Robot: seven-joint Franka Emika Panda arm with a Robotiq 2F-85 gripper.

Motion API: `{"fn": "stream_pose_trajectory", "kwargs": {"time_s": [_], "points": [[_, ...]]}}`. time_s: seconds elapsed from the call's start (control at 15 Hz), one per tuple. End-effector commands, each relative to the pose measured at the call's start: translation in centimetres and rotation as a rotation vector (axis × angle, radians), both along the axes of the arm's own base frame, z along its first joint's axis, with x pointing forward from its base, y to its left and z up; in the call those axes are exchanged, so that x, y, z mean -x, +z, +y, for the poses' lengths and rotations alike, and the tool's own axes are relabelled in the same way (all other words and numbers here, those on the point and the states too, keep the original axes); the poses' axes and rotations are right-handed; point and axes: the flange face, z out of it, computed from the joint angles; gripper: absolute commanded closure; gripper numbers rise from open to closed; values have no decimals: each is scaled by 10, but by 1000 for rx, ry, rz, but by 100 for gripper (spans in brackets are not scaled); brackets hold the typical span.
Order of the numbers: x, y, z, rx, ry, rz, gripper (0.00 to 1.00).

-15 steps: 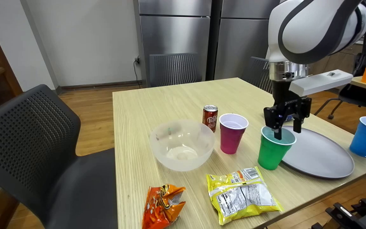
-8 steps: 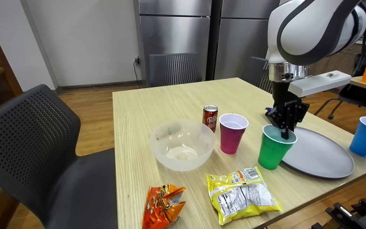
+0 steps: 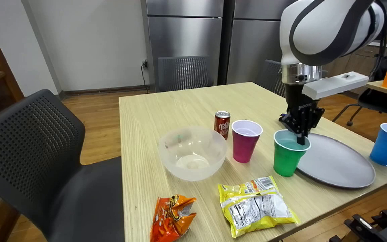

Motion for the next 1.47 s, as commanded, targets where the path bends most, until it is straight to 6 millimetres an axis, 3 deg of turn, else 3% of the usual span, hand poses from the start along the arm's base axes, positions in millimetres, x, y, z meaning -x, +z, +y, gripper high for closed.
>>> {"fn": "stream_pose_trajectory", "kwargs": {"time_s": [0.0, 0.73, 1.13, 1.4], "points": [[4, 3, 5, -9, 10, 35, 99], [14, 26, 13, -143, 78, 103, 99], [11, 58, -10, -193, 44, 68, 99], [7, 74, -38, -197, -27, 36, 99]]}}
